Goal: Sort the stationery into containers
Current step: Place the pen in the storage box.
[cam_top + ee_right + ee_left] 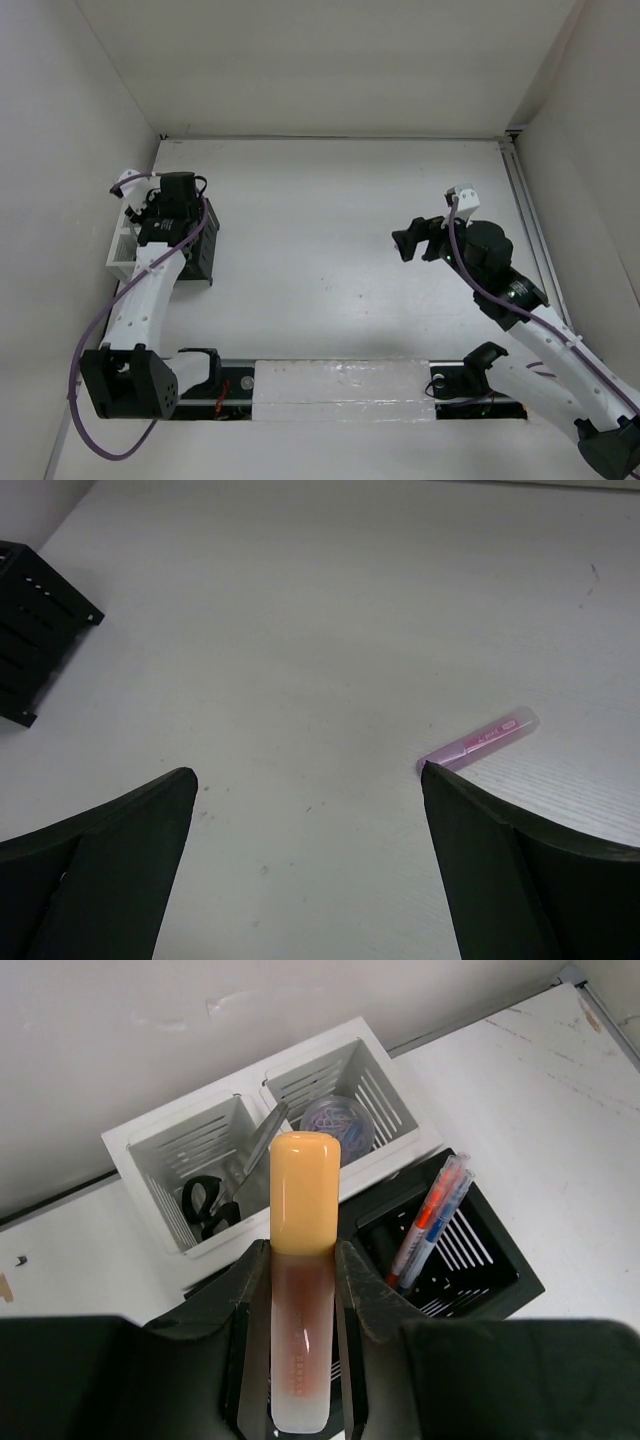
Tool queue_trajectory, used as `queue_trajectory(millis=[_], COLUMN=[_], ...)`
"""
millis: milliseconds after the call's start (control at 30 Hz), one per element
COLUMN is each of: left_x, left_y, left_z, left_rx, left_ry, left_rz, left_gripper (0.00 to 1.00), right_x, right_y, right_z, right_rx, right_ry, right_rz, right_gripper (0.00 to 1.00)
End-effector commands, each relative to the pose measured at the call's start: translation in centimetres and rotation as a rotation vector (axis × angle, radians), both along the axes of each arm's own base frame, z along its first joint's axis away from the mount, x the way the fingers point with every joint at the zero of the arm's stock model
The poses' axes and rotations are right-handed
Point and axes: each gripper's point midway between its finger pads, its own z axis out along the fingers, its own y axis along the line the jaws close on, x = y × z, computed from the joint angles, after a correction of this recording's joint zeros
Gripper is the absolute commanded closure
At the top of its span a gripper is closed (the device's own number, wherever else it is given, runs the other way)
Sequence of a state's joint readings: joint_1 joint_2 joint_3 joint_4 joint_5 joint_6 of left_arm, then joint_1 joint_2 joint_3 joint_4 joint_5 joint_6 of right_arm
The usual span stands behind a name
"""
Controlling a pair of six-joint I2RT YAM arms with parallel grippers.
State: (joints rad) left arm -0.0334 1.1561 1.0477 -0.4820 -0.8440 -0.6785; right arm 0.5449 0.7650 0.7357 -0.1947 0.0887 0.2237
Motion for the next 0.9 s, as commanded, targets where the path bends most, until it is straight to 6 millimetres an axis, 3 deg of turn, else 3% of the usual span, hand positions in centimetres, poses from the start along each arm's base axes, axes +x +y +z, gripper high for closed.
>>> queue_trajectory(millis=[0, 200, 267, 300, 600, 867], left_x=[0.4, 1.5, 1.8, 1.7, 0.4, 0.9], left_y=[0.6, 1.0, 0.2, 0.7, 1.7, 1.4], left_z=[-0.1, -0.4, -0.8, 0.0, 0.2, -1.1], left_rx=[0.041, 0.075, 0.101, 0.123, 0.155, 0.141], left_ry=[-0.028, -0.022, 0.014, 0.009, 0.007, 0.035], left_rz=[0.024, 0.037, 0.033, 0.070, 0.178, 0.159], left_gripper=[1.00, 1.00, 1.00, 1.00, 1.00, 1.00], right_x=[-0.1, -0.5, -0.5, -0.6, -0.6, -0.7], right_y=[0.5, 0.5, 0.5, 0.6, 0.7, 0.7], right_z=[1.8, 1.9, 1.9, 1.9, 1.9, 2.2], right_rx=[0.023, 0.030, 0.030, 0.031, 0.025, 0.029], right_ry=[-0.071, -0.079, -0.079, -0.078, -0.082, -0.090], right_rz=[0.031, 0.039, 0.040, 0.049, 0.059, 0.059], right_gripper=[0.00, 0.00, 0.00, 0.00, 0.00, 0.00])
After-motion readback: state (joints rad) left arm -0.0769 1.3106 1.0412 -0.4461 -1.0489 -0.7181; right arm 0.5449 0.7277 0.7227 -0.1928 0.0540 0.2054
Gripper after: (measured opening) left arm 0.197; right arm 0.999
